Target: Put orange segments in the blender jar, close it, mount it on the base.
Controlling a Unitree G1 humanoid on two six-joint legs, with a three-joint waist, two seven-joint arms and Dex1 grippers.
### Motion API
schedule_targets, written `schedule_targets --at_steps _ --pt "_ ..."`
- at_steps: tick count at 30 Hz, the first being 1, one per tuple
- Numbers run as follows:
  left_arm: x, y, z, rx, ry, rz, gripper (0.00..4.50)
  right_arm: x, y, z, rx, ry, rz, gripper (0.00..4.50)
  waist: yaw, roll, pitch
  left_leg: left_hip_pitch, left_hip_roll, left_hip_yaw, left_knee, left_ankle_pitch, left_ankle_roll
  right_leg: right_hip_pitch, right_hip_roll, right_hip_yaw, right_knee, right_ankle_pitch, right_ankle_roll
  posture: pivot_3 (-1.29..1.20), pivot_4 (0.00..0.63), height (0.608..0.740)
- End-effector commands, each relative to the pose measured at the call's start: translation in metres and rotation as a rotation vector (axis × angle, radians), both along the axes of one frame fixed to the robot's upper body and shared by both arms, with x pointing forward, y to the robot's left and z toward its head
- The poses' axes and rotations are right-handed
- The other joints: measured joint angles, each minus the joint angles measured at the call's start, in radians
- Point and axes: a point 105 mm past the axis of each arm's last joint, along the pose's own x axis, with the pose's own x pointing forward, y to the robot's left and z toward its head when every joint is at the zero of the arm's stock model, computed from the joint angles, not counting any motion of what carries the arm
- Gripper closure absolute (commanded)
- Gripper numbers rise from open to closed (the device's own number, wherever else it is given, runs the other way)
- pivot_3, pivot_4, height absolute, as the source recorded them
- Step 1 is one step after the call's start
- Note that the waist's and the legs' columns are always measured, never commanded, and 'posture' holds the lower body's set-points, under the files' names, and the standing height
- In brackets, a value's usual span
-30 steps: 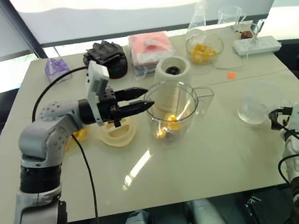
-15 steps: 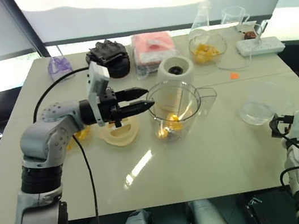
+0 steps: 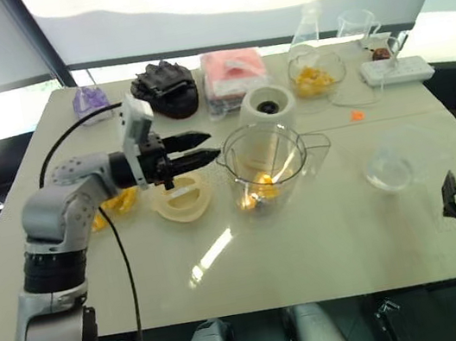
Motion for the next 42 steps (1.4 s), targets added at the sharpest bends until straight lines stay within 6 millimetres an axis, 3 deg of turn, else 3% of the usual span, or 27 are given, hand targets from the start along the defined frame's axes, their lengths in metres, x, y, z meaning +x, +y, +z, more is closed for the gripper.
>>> schedule_targets --at_steps 1,3,8,19,24,28,31,37,42 --pt "0.006 0.014 0.018 -0.011 -0.057 0.036 2.16 -0.017 0.006 0.051 0.011 -0.121 0.11 0.01 0.001 0.0 0.0 0.0 0.0 0.0 0.0 0.0 0.0 0.0 0.0 0.0 0.0 0.0 0.0 0.0 0.15 0.74" --pt "0.014 0.023 0.018 0.012 -0.059 0.067 2.16 -0.024 0.017 0.066 0.006 -0.105 0.216 0.01 0.002 0.0 0.0 0.0 0.0 0.0 0.0 0.0 0.0 0.0 0.0 0.0 0.0 0.0 0.0 0.0 0.15 0.74" --pt "0.028 0.034 -0.001 0.14 -0.071 0.088 2.16 -0.032 0.051 0.08 0.006 0.0 0.442 0.01 0.003 -0.001 0.0 0.0 0.0 -0.001 0.0 0.0 0.0 0.0 0.001 -0.001 -0.001 0.0 0.0 0.0 0.15 0.74" --pt "0.046 0.032 -0.017 0.233 -0.078 0.094 2.16 -0.033 0.082 0.13 -0.015 0.004 0.638 0.01 0.017 -0.005 0.001 -0.003 0.0 -0.001 0.0 -0.001 0.002 0.0 0.0 -0.001 -0.004 -0.001 0.0 0.0 0.15 0.74" --pt "0.045 0.04 -0.024 0.281 -0.078 0.112 2.16 -0.036 0.079 0.164 -0.001 -0.08 0.671 0.01 0.026 -0.01 0.002 -0.004 0.0 -0.001 0.0 -0.002 0.002 -0.001 0.0 -0.001 -0.004 -0.001 0.0 0.0 0.15 0.74" --pt "0.053 0.049 -0.058 0.533 -0.129 0.123 2.16 -0.032 0.113 0.194 0.056 -0.119 0.879 0.01 0.026 -0.01 0.002 -0.003 0.0 -0.001 0.0 -0.001 0.002 0.0 -0.001 -0.001 -0.004 -0.001 0.0 0.0 0.15 0.74" --pt "0.064 0.043 -0.063 0.609 -0.179 0.095 2.16 -0.028 0.125 0.208 0.037 -0.117 0.951 0.01 0.028 -0.013 0.003 -0.003 0.0 -0.001 0.0 -0.001 0.002 0.0 -0.001 -0.001 -0.004 0.0 -0.001 0.0 0.15 0.74" --pt "0.073 0.036 -0.061 0.63 -0.189 0.041 2.16 -0.024 0.135 0.213 0.032 -0.105 1.002 0.01 0.03 -0.017 0.005 -0.007 0.0 -0.003 0.0 -0.002 0.004 -0.001 -0.001 -0.002 -0.007 0.0 0.0 0.0 0.15 0.74" --pt "0.078 0.029 -0.083 0.769 -0.201 -0.023 2.16 -0.028 0.163 0.204 0.051 -0.041 1.131 0.01 0.028 -0.017 0.005 -0.007 0.0 -0.001 0.0 -0.004 0.007 -0.001 -0.002 -0.003 -0.007 0.002 0.004 0.0 0.15 0.74"
